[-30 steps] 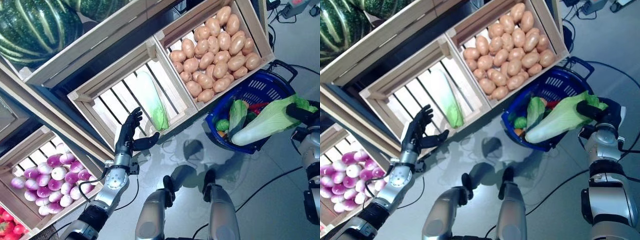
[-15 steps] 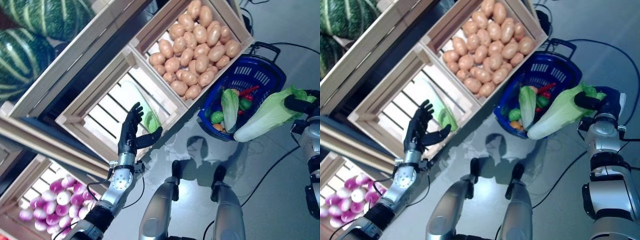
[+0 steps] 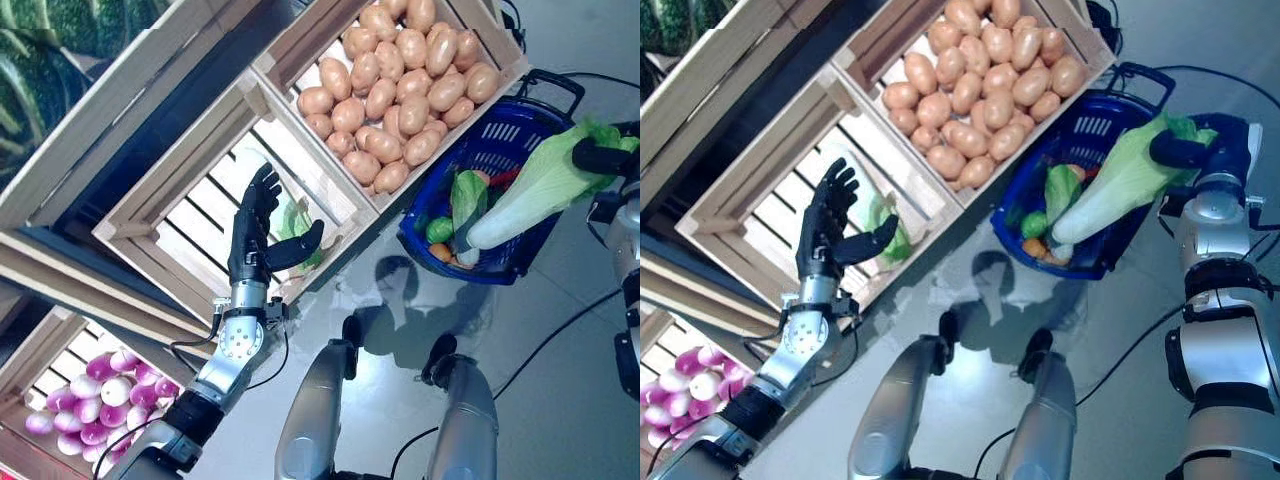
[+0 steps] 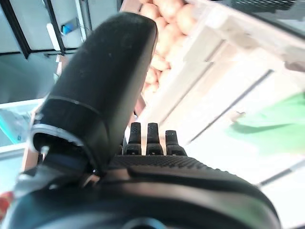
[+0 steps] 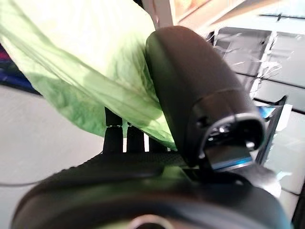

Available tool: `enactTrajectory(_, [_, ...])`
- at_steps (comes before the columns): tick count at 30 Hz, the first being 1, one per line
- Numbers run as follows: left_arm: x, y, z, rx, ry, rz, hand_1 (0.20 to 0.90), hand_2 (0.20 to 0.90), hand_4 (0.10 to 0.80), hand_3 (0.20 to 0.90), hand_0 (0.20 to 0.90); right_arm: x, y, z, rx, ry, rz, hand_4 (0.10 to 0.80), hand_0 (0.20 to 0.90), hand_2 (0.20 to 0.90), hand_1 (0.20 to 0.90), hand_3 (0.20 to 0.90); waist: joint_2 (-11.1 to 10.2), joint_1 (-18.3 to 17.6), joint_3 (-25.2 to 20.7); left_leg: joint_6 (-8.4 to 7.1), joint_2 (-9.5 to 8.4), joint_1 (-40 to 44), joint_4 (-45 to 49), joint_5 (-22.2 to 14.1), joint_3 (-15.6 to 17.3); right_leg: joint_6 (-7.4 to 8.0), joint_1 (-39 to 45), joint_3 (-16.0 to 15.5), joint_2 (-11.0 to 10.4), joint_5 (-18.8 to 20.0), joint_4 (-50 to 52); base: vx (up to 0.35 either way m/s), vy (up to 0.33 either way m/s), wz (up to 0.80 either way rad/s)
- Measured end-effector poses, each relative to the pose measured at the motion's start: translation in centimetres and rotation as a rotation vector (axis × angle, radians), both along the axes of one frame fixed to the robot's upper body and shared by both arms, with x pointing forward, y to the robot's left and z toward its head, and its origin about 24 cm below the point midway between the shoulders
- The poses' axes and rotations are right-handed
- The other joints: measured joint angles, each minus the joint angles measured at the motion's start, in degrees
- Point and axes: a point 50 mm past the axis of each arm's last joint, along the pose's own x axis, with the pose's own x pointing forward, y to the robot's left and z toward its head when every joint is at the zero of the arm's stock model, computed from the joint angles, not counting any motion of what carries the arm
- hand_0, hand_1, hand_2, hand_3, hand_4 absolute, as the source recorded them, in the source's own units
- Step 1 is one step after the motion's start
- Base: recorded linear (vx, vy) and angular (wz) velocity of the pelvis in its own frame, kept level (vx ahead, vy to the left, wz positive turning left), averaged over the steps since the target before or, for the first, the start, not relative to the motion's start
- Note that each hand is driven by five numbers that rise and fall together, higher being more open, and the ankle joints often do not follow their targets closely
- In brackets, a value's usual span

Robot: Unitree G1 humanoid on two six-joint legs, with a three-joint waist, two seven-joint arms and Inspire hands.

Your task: Put vegetables into the basket

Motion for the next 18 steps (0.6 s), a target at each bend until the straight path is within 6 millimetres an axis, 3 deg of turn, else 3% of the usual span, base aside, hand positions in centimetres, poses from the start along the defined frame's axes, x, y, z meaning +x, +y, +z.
enactTrajectory(8, [-1.4,0.5,-1.8,0.009,0.063,-0.008,0.900,0.900,0.800,0.900,0.900,0.2,0.3,-0.1,-0.006,0.010,0.035,0.800,0.900,0.900,0.900,0.900,-0.3,1.5,0.2,-0.50,-0.85,-2.9,0.7,1.2,-1.7,0.20,-2.5,-0.3,-0.5,-0.4,1.8,-0.008,-0.016,0.11])
enactTrajectory(18, [-0.7,0.4,-0.3,0.025,0.009,-0.020,0.900,0.900,0.800,0.900,0.900,0.3,0.1,-1.2,0.042,0.065,0.134,0.800,0.900,0.900,0.900,0.900,-0.3,1.7,0.2,-0.19,-1.05,-3.1,2.6,0.7,-2.2,-0.45,-2.0,-0.4,-0.9,-1.0,3.6,0.026,-0.022,0.05])
